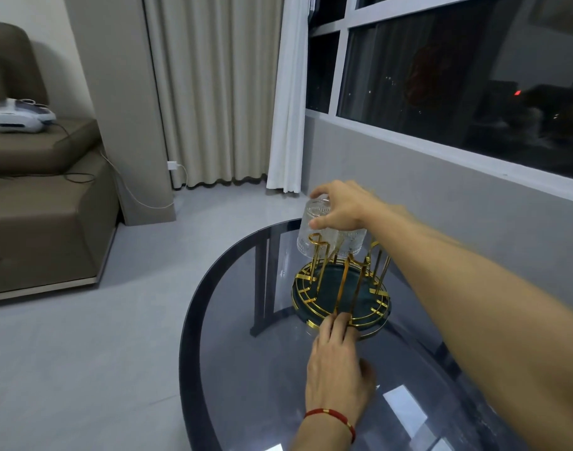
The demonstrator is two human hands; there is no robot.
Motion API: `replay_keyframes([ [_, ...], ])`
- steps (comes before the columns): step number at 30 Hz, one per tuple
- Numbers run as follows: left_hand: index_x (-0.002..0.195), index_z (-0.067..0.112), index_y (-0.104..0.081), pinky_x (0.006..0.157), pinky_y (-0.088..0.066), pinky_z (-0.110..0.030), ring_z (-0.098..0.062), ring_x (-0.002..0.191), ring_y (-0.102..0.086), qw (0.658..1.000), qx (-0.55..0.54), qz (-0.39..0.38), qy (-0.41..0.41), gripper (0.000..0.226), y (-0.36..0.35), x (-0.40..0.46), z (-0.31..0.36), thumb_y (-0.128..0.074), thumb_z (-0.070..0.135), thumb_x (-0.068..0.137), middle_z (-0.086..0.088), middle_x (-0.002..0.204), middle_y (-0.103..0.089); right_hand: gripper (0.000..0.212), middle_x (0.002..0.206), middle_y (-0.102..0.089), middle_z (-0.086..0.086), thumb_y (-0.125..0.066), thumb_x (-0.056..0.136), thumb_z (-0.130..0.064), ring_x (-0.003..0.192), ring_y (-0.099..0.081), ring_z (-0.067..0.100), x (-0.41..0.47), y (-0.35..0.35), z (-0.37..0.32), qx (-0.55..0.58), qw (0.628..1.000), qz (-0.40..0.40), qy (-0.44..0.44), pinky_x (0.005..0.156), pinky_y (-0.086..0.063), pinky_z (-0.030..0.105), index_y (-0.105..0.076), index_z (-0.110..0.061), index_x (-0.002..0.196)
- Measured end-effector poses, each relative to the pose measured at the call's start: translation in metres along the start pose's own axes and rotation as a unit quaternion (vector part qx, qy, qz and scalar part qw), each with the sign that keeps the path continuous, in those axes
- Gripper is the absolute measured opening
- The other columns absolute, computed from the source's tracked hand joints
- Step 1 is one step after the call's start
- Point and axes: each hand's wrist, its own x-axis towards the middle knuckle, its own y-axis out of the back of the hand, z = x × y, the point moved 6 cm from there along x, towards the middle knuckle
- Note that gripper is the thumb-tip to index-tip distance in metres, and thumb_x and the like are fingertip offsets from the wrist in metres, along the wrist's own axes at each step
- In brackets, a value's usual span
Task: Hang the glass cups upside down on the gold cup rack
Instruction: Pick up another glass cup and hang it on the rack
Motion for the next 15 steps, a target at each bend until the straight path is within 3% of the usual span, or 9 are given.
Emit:
replay_keyframes([
  [2,0.129,0.022,-0.061,0.116,-0.040,-0.035,-0.015,0.149,-0.026,1.000,-0.002,0.002,-0.003,0.048,0.000,0.000,0.000,-0.064,0.016,0.082,0.009,0.154,-0.040,0.077,0.150,-0.063,0.007,-0.082,0.086,-0.048,0.136,-0.060,0.035,0.003,-0.004,0.001,-0.022,1.000,-0.013,0.001,0.107,-0.051,0.051,-0.049,-0.033,0.154],
  [6,0.127,0.021,-0.062,0.114,-0.043,-0.035,-0.015,0.148,-0.027,1.000,-0.005,0.003,-0.006,0.047,0.000,0.000,0.000,-0.063,0.015,0.081,0.009,0.153,-0.041,0.076,0.142,-0.067,0.007,-0.082,0.087,-0.048,0.124,-0.063,0.033,0.009,-0.010,0.001,-0.098,0.995,-0.019,0.010,0.082,-0.044,0.038,-0.047,-0.037,0.153],
  [15,0.127,0.021,-0.062,0.111,-0.045,-0.032,-0.014,0.146,-0.031,1.000,0.018,0.003,-0.009,0.048,0.001,0.004,-0.005,-0.066,0.017,0.079,0.008,0.152,-0.043,0.071,0.158,-0.058,0.007,-0.068,0.098,-0.049,0.140,-0.056,0.036,-0.004,-0.001,-0.005,-0.133,0.990,-0.030,0.032,0.109,-0.047,0.052,-0.040,-0.036,0.162],
])
